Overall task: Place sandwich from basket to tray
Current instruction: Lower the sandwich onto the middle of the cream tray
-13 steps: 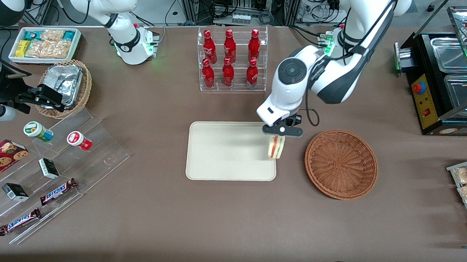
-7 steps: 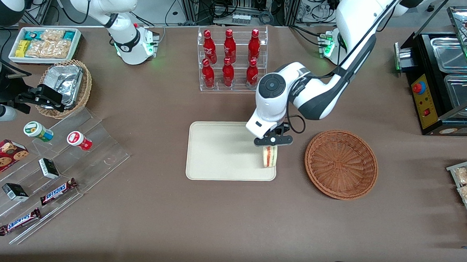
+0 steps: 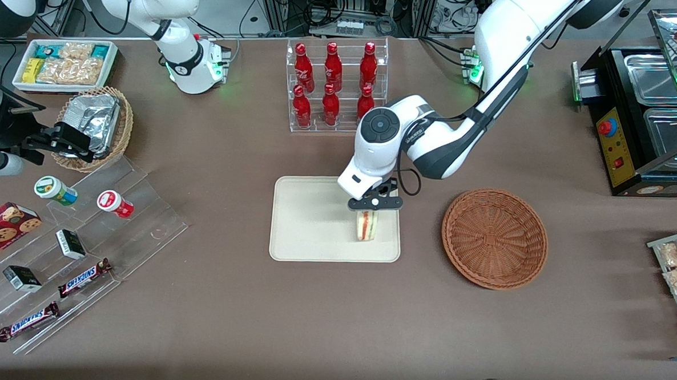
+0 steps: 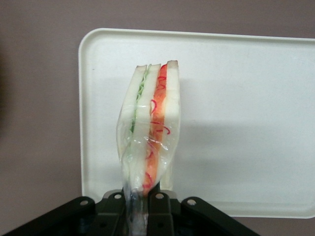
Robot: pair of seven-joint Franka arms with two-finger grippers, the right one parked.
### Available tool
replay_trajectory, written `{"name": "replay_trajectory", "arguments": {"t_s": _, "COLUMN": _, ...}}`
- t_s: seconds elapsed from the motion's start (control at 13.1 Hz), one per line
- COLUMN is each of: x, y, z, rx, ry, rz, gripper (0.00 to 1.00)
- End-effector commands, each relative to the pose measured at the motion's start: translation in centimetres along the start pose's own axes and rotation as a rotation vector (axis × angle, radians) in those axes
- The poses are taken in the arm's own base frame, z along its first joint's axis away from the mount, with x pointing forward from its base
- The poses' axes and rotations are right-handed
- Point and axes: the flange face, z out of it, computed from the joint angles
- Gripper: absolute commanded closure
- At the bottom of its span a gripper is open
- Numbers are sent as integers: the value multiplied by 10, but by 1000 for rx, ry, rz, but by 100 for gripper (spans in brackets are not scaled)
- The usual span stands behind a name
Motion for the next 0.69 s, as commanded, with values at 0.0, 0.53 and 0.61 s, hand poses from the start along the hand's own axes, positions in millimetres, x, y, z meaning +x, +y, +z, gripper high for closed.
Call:
{"name": "replay_trajectory", "arguments": {"t_s": 0.0, "x": 4, "y": 9, "z": 14, "rx": 2, "ry": 29, "rz": 14, "gripper": 100}}
{"name": "replay_trajectory", "arguments": {"t_s": 0.53, "x": -3, "y": 14, "z": 28, "rx": 30, "ry": 47, "rz": 27, "gripper": 100}}
{"name": "replay_trajectory", "arguments": {"t_s": 0.61, "x": -3, "y": 14, "z": 32, "rx": 38, "ry": 54, "rz": 10, "gripper": 90}}
